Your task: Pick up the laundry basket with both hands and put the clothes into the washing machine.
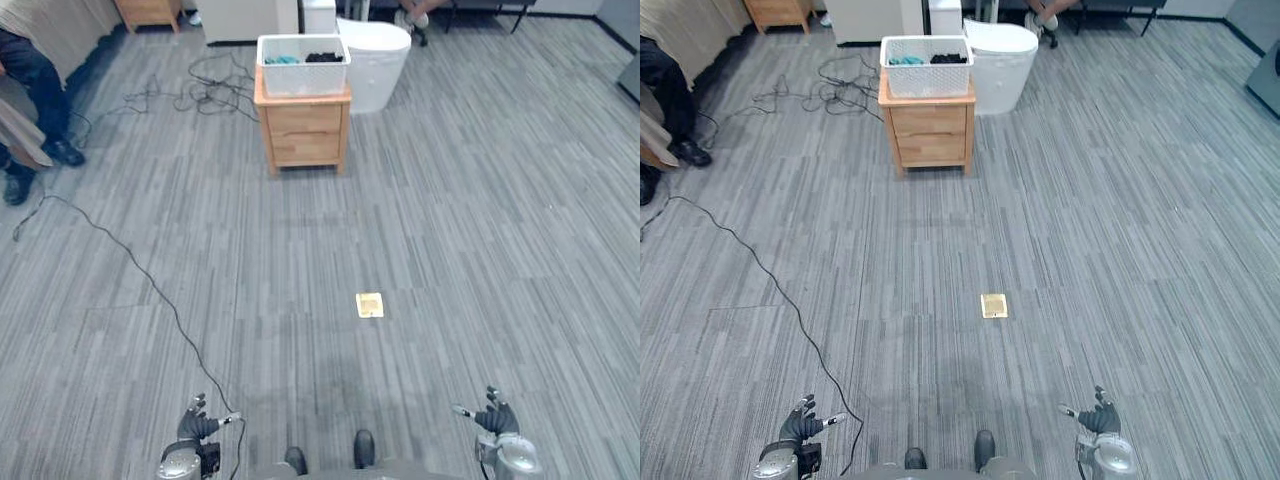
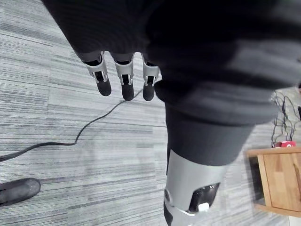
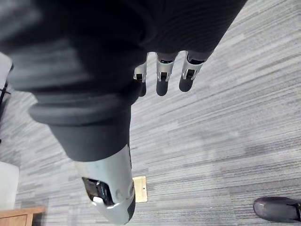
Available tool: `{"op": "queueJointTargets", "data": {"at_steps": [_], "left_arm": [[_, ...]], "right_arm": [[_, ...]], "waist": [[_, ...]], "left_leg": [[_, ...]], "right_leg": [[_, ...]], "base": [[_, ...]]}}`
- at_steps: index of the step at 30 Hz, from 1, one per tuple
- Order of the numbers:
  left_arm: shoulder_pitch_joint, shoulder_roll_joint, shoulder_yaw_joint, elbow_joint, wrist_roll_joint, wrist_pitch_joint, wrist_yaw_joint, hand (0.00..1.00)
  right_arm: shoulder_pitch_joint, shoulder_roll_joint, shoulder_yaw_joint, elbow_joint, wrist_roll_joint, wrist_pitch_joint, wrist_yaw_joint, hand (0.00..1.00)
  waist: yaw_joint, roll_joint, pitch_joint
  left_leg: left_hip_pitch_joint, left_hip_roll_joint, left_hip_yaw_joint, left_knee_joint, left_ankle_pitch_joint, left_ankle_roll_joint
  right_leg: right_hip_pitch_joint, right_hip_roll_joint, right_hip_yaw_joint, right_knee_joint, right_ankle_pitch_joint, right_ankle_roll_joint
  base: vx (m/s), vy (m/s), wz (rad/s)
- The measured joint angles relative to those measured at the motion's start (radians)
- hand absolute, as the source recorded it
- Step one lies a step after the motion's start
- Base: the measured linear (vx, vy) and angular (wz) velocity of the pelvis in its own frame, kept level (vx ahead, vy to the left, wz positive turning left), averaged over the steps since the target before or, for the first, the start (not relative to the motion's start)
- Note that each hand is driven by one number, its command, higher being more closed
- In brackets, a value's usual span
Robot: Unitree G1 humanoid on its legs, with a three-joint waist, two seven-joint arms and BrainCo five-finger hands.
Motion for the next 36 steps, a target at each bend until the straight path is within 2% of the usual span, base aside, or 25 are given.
{"op": "queueJointTargets", "data": {"at_steps": [2,3,4,5,6,8,9,11,13,15,16,17,18,20,21,22,24,26,29,31,32,33,34,35,36], "left_arm": [[0.001,-0.001,-0.004,-0.039,-0.021,-0.008,0.0,0.0],[-0.001,-0.001,-0.007,-0.039,-0.023,-0.01,0.001,0.0],[-0.008,-0.001,-0.014,-0.04,-0.023,-0.013,0.001,0.0],[-0.02,0.007,-0.025,-0.04,-0.023,-0.013,0.003,0.0],[-0.028,0.021,-0.049,-0.039,-0.027,-0.013,0.007,0.0],[-0.05,0.033,-0.05,-0.039,-0.03,-0.013,0.011,0.0],[-0.083,0.04,-0.05,-0.038,-0.031,-0.014,0.019,0.0],[-0.121,0.041,-0.05,-0.038,-0.031,-0.016,0.023,0.0],[-0.128,0.042,-0.058,-0.035,-0.03,-0.017,0.025,0.0],[-0.121,0.027,-0.058,-0.026,-0.03,-0.017,0.023,0.0],[-0.115,0.025,-0.055,-0.025,-0.029,-0.017,0.021,0.0],[-0.112,0.016,-0.04,-0.026,-0.029,-0.017,0.022,0.0],[-0.104,0.009,-0.031,-0.026,-0.029,-0.017,0.021,0.0],[-0.057,-0.044,0.032,-0.037,-0.028,-0.017,0.019,0.0],[-0.051,-0.05,0.034,-0.042,-0.028,-0.018,0.018,0.0],[-0.048,-0.059,0.034,-0.053,-0.028,-0.018,0.018,0.0],[-0.042,-0.079,0.033,-0.079,-0.028,-0.017,0.017,0.0],[-0.025,-0.102,0.03,-0.102,-0.028,-0.018,0.016,0.0],[-0.001,-0.104,0.025,-0.106,-0.028,-0.017,0.002,0.0],[0.021,-0.107,0.007,-0.105,-0.029,-0.015,0.002,0.0],[0.024,-0.105,-0.005,-0.104,-0.028,-0.015,0.002,0.0],[0.027,-0.102,-0.011,-0.096,-0.028,-0.014,0.001,0.0],[0.035,-0.104,-0.015,-0.092,-0.028,-0.013,0.002,0.0],[0.036,-0.105,-0.019,-0.091,-0.028,-0.013,0.001,0.0],[0.032,-0.102,-0.026,-0.087,-0.028,-0.014,0.001,0.0]], "right_arm": [[-0.008,0.01,0.001,0.008,0.0,0.0,0.0,0.0],[-0.007,0.01,0.002,0.008,0.001,0.0,0.0,0.0],[-0.008,0.012,0.003,0.008,0.001,0.0,0.0,0.0],[-0.001,0.017,0.008,0.007,0.001,0.001,0.001,0.0],[0.01,0.02,0.022,0.012,0.002,0.004,0.002,0.0],[0.004,0.018,0.048,0.014,0.003,0.004,0.002,0.0],[-0.009,0.017,0.057,0.015,0.004,0.003,0.002,0.0],[-0.03,0.016,0.062,0.017,0.01,0.003,0.001,0.0],[-0.023,0.013,0.07,0.017,0.01,0.002,0.0,0.0],[-0.002,0.005,0.064,0.018,0.01,0.003,-0.001,0.0],[-0.012,0.011,0.052,0.016,0.01,0.004,0.001,0.0],[-0.012,0.023,0.045,0.002,0.01,0.005,0.001,0.0],[-0.009,0.028,0.045,-0.011,0.01,0.007,0.003,0.0],[0.012,0.033,0.064,-0.088,0.01,0.01,0.012,0.0],[0.014,0.036,0.07,-0.106,0.011,0.006,0.012,0.0],[0.015,0.047,0.076,-0.133,0.013,-0.003,0.012,0.0],[0.012,0.061,0.091,-0.143,0.03,-0.006,0.011,0.0],[0.015,0.068,0.1,-0.146,0.031,-0.003,0.012,0.0],[0.023,0.063,0.1,-0.155,0.031,0.001,0.012,0.0],[0.026,0.058,0.084,-0.141,0.03,-0.002,0.01,0.0],[0.024,0.054,0.082,-0.13,0.029,-0.005,0.009,0.0],[0.029,0.055,0.08,-0.103,0.029,-0.002,0.007,0.0],[0.048,0.056,0.079,-0.086,0.029,-0.001,0.005,0.0],[0.053,0.059,0.079,-0.076,0.029,0.0,0.005,0.0],[0.051,0.069,0.077,-0.061,0.026,0.001,0.006,0.0]], "waist": [[0.004,0.004,0.005],[0.004,0.008,0.008],[-0.003,0.011,0.022],[-0.015,0.011,0.04],[-0.012,0.014,0.047],[-0.015,0.014,0.055],[-0.026,0.018,0.078],[-0.051,0.022,0.119],[-0.073,-0.012,0.124],[-0.072,-0.013,0.115],[-0.068,0.006,0.117],[-0.065,0.016,0.122],[-0.064,0.02,0.124],[-0.055,0.04,0.129],[-0.05,0.041,0.129],[-0.029,0.036,0.129],[0.005,0.018,0.129],[0.028,0.016,0.127],[0.051,0.014,0.124],[0.058,0.013,0.112],[0.06,0.021,0.105],[0.066,0.009,0.084],[0.072,-0.011,0.052],[0.071,-0.019,0.047],[0.07,-0.04,0.046]], "left_leg": [[-0.007,-0.01,0.003,0.058,-0.068,0.014],[0.005,-0.015,-0.001,0.06,-0.079,0.02],[0.048,-0.032,-0.017,0.052,-0.095,0.043],[0.094,-0.048,-0.035,0.048,-0.104,0.056],[0.136,-0.053,-0.044,0.032,-0.116,0.062],[0.164,-0.048,-0.067,0.012,-0.121,0.061],[0.188,-0.033,-0.094,-0.01,-0.121,0.061],[0.23,-0.007,-0.132,-0.034,-0.12,0.059],[0.278,-0.017,-0.149,-0.046,-0.136,-0.008],[0.328,0.007,-0.161,-0.032,-0.163,-0.058],[0.315,0.032,-0.158,0.007,-0.147,-0.088],[0.287,0.052,-0.149,0.125,-0.106,-0.158],[0.26,0.066,-0.144,0.213,-0.073,-0.183],[0.113,0.157,-0.143,0.715,0.206,-0.169],[0.064,0.183,-0.134,0.847,0.195,-0.164],[-0.03,0.233,-0.11,1.047,0.17,-0.129],[-0.173,0.263,-0.068,1.157,0.121,-0.064],[-0.309,0.27,-0.01,1.069,0.066,-0.031],[-0.381,0.209,0.04,0.669,0.035,-0.024],[-0.364,0.107,0.008,0.201,0.084,-0.087],[-0.369,0.095,-0.003,0.162,0.085,-0.088],[-0.386,0.07,-0.028,0.208,0.151,-0.03],[-0.394,0.05,-0.018,0.271,0.17,0.001],[-0.39,0.043,-0.009,0.304,0.146,0.036],[-0.362,0.029,0.006,0.332,0.093,0.046]], "right_leg": [[-0.096,-0.033,-0.003,0.253,-0.117,0.075],[-0.119,-0.045,-0.011,0.328,-0.132,0.092],[-0.183,-0.077,-0.042,0.535,-0.141,0.104],[-0.239,-0.105,-0.073,0.687,-0.148,0.09],[-0.282,-0.116,-0.093,0.733,-0.195,0.06],[-0.347,-0.112,-0.142,0.698,-0.211,0.04],[-0.383,-0.094,-0.17,0.599,-0.194,0.024],[-0.408,-0.057,-0.194,0.383,-0.1,0.021],[-0.412,-0.042,-0.19,0.145,0.053,0.009],[-0.43,-0.029,-0.167,0.22,0.207,-0.113],[-0.454,-0.018,-0.178,0.296,0.145,-0.136],[-0.442,-0.007,-0.187,0.346,0.084,-0.151],[-0.42,0.004,-0.187,0.363,0.054,-0.156],[-0.248,0.059,-0.168,0.347,-0.052,-0.174],[-0.206,0.073,-0.16,0.339,-0.068,-0.178],[-0.129,0.094,-0.134,0.317,-0.091,-0.192],[-0.017,0.098,-0.093,0.252,-0.113,-0.19],[0.105,0.099,-0.05,0.142,-0.12,-0.177],[0.23,0.086,-0.014,0.051,-0.142,-0.16],[0.307,0.067,0.013,-0.005,-0.183,-0.12],[0.321,0.064,0.023,-0.003,-0.207,-0.111],[0.337,0.037,0.04,0.034,-0.266,-0.078],[0.317,0.001,0.056,0.13,-0.312,-0.022],[0.294,-0.016,0.056,0.214,-0.323,-0.002],[0.228,-0.047,0.057,0.41,-0.32,0.012]], "base": [[0.14,0.088,-0.12],[0.15,0.132,0.1],[0.21,0.14,0.34],[0.35,0.144,0.42],[0.34,0.094,0.38],[0.37,0.042,0.37],[0.48,-0.019,0.75],[0.46,-0.063,0.79],[0.51,-0.099,0.63],[0.66,-0.176,0.29],[0.75,-0.246,0.04],[0.65,-0.246,-0.07],[0.69,-0.273,-0.12],[0.73,-0.239,-0.3],[0.67,-0.18,-0.51],[0.58,-0.14,-0.57],[0.56,-0.104,-0.46],[0.57,-0.022,-0.39],[0.5,0.062,-0.29],[0.64,0.155,-0.4],[0.72,0.242,-0.48],[0.68,0.252,-0.48],[0.72,0.26,-0.43],[0.76,0.246,-0.3],[0.74,0.243,-0.17]]}}
